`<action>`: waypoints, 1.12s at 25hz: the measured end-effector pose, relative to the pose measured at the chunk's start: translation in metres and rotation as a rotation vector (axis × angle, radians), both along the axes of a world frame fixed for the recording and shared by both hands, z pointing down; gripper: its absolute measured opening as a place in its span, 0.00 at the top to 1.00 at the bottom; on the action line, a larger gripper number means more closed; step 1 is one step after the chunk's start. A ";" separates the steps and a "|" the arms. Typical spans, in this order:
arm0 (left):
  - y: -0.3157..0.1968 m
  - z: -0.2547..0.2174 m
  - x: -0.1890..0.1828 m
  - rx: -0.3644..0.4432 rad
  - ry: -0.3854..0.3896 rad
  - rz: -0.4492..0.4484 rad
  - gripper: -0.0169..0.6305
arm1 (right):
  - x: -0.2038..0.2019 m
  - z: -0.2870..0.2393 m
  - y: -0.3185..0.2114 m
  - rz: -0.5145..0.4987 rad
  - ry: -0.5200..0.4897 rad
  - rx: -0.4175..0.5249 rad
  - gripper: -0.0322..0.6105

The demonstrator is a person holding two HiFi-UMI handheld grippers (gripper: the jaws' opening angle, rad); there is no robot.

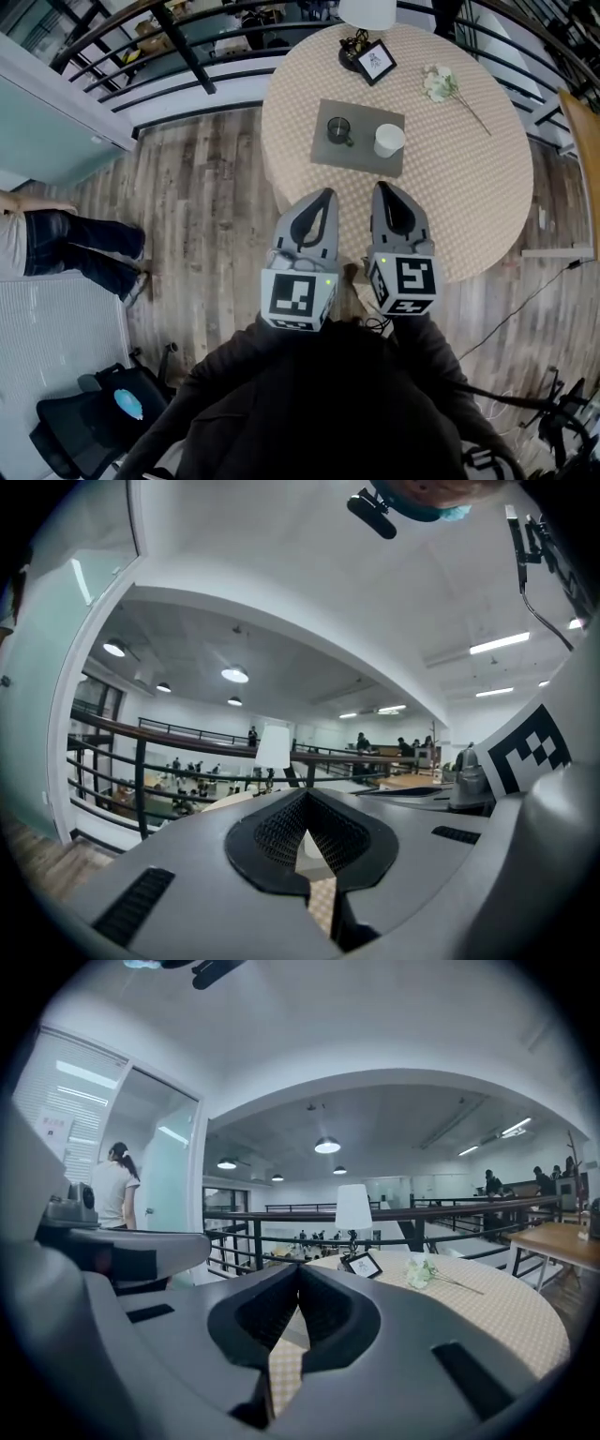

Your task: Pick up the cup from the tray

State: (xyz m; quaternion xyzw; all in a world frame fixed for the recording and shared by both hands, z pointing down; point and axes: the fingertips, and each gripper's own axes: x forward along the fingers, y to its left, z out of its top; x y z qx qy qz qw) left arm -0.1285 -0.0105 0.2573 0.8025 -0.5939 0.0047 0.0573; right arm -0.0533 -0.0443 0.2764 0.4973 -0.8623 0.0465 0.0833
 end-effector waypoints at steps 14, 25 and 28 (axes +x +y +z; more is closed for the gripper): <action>-0.045 -0.007 -0.015 0.021 0.019 0.110 0.97 | 0.001 -0.014 -0.032 0.147 0.022 0.030 0.94; -0.066 0.001 0.006 -0.001 0.022 0.167 0.97 | 0.018 0.003 -0.052 0.187 0.030 -0.007 0.94; -0.077 0.005 0.013 -0.006 0.042 0.168 0.97 | 0.025 0.013 -0.062 0.197 0.026 -0.027 0.94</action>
